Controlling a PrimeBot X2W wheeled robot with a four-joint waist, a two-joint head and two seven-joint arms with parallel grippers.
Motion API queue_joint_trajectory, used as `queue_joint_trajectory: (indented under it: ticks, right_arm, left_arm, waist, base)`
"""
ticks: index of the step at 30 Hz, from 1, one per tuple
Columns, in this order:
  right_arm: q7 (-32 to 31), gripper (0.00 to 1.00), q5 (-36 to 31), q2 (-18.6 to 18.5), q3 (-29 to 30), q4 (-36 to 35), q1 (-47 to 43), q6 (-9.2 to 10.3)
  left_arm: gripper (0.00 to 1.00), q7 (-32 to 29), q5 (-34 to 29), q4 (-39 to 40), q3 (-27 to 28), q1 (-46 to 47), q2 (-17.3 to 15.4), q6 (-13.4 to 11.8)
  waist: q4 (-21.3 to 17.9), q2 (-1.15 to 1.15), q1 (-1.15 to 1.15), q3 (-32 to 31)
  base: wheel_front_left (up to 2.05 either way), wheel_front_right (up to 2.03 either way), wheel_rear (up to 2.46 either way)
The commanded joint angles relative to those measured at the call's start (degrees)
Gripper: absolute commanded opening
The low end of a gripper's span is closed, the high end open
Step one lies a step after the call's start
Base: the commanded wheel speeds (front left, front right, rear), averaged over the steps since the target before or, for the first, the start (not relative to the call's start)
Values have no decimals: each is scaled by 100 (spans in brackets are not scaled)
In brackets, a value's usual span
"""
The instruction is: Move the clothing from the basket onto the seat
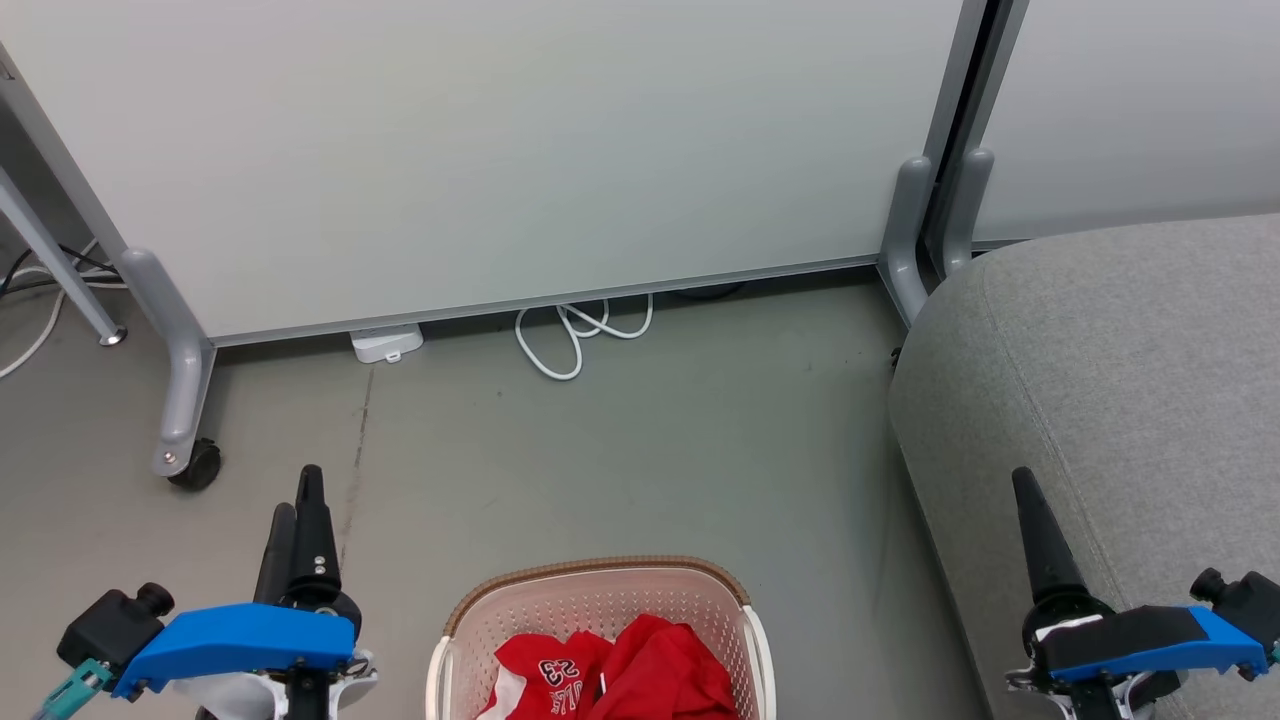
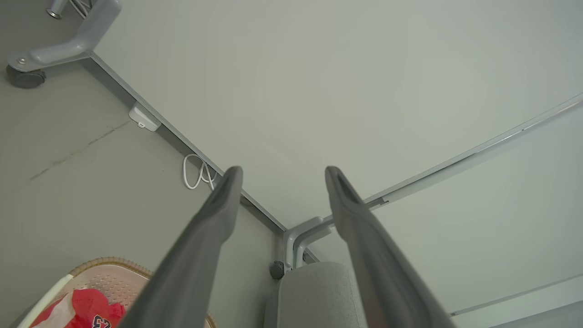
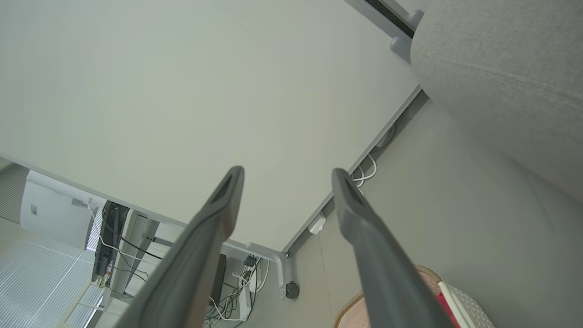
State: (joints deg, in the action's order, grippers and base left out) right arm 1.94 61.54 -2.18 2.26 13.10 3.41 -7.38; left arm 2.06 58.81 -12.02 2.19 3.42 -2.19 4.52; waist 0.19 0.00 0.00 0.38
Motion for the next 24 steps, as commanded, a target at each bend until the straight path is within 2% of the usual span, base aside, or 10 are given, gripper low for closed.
queue_joint_trajectory:
  ticks: [1,16,24]
  right_arm:
    - [59,100,-169,-41,-22,-107,124,-6]
    - [349,100,-1359,-53,-210,38,135,-9]
    - [488,100,-1885,-58,-266,111,150,-10]
  left_arm:
    - [100,46,-180,114,-49,142,-50,-14]
    - [100,339,-1700,83,-360,110,-79,-104]
    - [100,480,-2295,45,-485,126,-88,-133]
  waist:
    - [1,0,0,0]
    - [3,0,0,0]
    - [9,0,0,2]
  base:
    - [0,0,0]
    - [0,0,0]
    - [0,0,0]
